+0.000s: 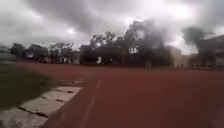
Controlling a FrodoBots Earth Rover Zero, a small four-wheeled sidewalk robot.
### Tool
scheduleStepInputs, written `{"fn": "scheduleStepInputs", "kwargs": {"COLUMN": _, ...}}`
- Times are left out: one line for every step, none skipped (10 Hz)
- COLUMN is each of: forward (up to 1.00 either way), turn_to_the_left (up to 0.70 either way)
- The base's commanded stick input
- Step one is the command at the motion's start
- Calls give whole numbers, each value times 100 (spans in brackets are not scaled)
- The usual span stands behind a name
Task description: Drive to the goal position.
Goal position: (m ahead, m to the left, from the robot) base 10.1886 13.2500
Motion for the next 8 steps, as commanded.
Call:
{"fn": "scheduleStepInputs", "kwargs": {"forward": 70, "turn_to_the_left": 0}}
{"fn": "scheduleStepInputs", "kwargs": {"forward": 70, "turn_to_the_left": 0}}
{"fn": "scheduleStepInputs", "kwargs": {"forward": 70, "turn_to_the_left": 0}}
{"fn": "scheduleStepInputs", "kwargs": {"forward": 70, "turn_to_the_left": 0}}
{"fn": "scheduleStepInputs", "kwargs": {"forward": 70, "turn_to_the_left": 0}}
{"fn": "scheduleStepInputs", "kwargs": {"forward": 70, "turn_to_the_left": 0}}
{"fn": "scheduleStepInputs", "kwargs": {"forward": 70, "turn_to_the_left": 0}}
{"fn": "scheduleStepInputs", "kwargs": {"forward": 70, "turn_to_the_left": 0}}
